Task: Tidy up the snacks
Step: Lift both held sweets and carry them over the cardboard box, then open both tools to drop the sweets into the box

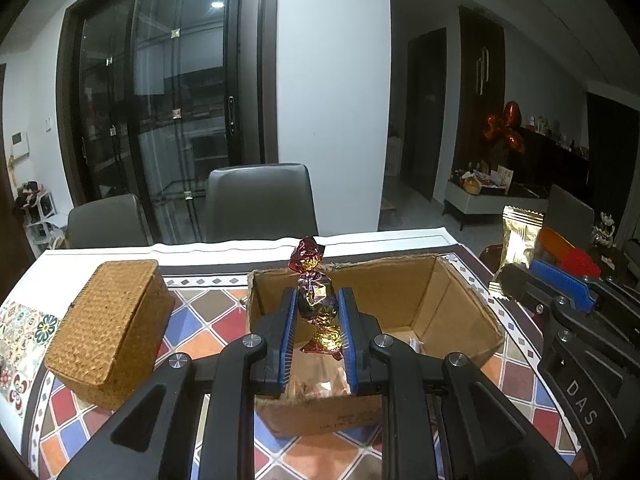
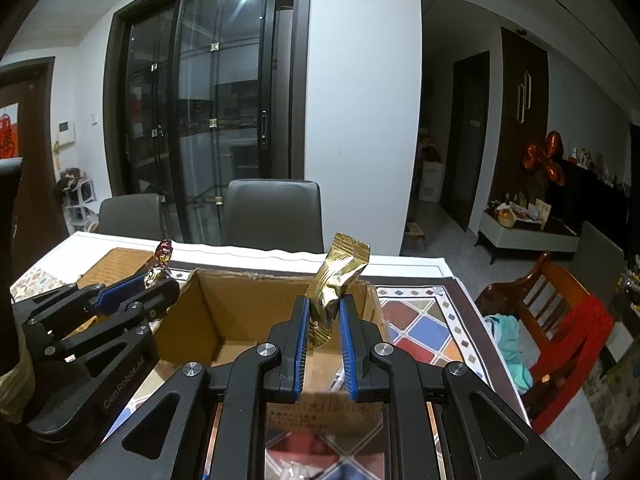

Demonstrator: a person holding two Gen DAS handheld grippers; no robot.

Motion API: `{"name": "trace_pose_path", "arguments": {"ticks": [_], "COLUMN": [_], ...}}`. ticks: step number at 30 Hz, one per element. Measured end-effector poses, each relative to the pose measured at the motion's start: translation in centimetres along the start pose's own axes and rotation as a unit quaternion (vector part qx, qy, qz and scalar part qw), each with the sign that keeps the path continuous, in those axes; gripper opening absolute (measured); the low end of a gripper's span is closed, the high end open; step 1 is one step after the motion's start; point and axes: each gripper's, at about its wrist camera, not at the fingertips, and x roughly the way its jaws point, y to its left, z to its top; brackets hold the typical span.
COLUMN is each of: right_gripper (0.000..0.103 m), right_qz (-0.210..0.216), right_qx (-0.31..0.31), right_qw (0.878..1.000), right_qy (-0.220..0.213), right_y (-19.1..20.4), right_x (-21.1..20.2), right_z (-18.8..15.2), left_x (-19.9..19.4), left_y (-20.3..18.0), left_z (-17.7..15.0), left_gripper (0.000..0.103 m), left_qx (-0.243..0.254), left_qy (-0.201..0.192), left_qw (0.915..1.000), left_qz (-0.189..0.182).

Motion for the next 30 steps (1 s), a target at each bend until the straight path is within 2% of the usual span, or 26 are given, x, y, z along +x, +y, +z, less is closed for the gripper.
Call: {"name": "trace_pose_path", "arguments": {"ticks": [19, 20, 22, 24, 25, 26, 30], "right_gripper": [0.017, 0.017, 0.018, 0.030, 0.048, 0.058, 0.063], "right_qz": [0.000, 0.001, 0.000, -0.001, -0.007, -0.013, -0.025], "right_qx": [0.006, 0.006, 0.007, 0.007, 0.008, 0.011, 0.007], "right_qw": [1.000, 0.999, 0.999, 0.999, 0.999, 0.999, 0.999], "right_qy": [0.029, 0.033, 0.038, 0.041, 0.041, 0.037, 0.032], "right_y": [-0.5, -0.5, -0.6, -0.7, -0.8, -1.0, -1.1], "right_x": [5.2, 5.4, 5.8, 6.0, 6.0, 5.9, 5.6], "right_z": [-0.2, -0.3, -0.4, -0.5, -0.5, -0.5, -0.6], "left_x": [4.8, 4.8, 4.8, 4.7, 4.6, 4.5, 4.1], "left_y": [0.1, 0.1, 0.0, 0.0, 0.0, -0.1, -0.2], "left_z": [0.0, 0.0, 0.0, 0.0, 0.0, 0.0, -0.1], "left_gripper": [0.022, 0.023, 0.032, 0.049, 0.050, 0.051, 0.061], "left_qx": [0.000, 0.001, 0.003, 0.002, 0.003, 0.005, 0.008], "left_qy": [0.029, 0.030, 0.030, 0.027, 0.024, 0.023, 0.022], "left_qw": [0.9996, 0.9996, 0.9995, 0.9996, 0.9996, 0.9996, 0.9995], "left_qz": [0.002, 0.003, 0.006, 0.010, 0.012, 0.014, 0.022]}}
